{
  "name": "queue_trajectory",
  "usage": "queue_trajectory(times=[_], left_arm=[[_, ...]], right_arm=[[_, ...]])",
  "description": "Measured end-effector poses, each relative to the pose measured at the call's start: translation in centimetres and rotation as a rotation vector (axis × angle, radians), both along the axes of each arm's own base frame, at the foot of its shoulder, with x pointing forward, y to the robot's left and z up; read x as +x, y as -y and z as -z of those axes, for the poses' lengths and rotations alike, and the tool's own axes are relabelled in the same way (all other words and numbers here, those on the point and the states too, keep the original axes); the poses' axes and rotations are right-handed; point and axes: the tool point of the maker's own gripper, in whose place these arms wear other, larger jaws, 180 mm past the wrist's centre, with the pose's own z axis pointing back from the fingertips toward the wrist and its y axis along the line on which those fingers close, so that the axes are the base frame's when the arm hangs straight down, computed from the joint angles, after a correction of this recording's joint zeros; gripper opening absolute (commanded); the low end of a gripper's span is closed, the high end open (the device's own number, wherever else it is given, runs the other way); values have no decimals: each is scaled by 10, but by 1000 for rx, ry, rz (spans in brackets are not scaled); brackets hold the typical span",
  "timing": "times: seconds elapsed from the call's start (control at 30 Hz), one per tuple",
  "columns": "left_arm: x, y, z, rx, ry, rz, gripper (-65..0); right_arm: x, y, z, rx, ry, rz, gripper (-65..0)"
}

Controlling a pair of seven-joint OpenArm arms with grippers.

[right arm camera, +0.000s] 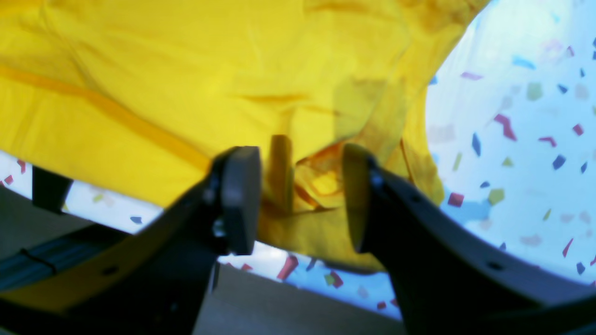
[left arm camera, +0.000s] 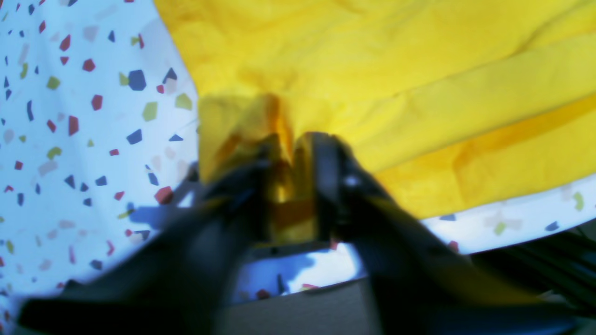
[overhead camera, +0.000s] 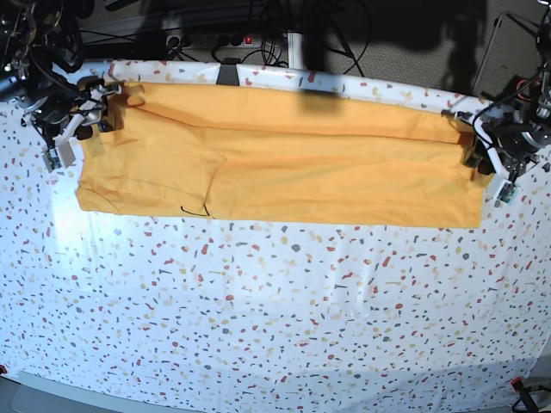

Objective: Fold the T-shirt properly
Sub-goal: 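Lay the folded edge down along the collar with both grippers, then open both grippers and release the folded strip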

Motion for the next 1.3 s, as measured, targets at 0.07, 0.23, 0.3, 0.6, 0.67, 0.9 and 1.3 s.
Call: queue_trajectory(times=[0.07, 0.23, 0.3, 0.6, 0.67, 0.9, 1.3], left_arm=[[0, 0, 0, 1, 0, 0, -341], [1, 0, -1, 0, 6, -6, -341], [9, -3, -11, 12, 52, -42, -341], [62, -26, -49, 94, 229, -105, -341], [68, -38, -38, 62, 194, -152, -341], [61, -57, 15, -91, -42, -202, -341], [26, -32, 47, -366, -242, -146, -341]], right_arm=[[-3, 1, 2, -5, -18, 0, -348], [4, -11, -7, 84, 33, -4, -348], [11, -20, -21, 159, 98, -6, -348], [28, -35, -93, 254, 330, -46, -349], [28, -36, -99, 237, 344, -58, -349], [26, -42, -104, 223, 343, -83, -349], [25, -42, -102, 218, 330, -83, -349]])
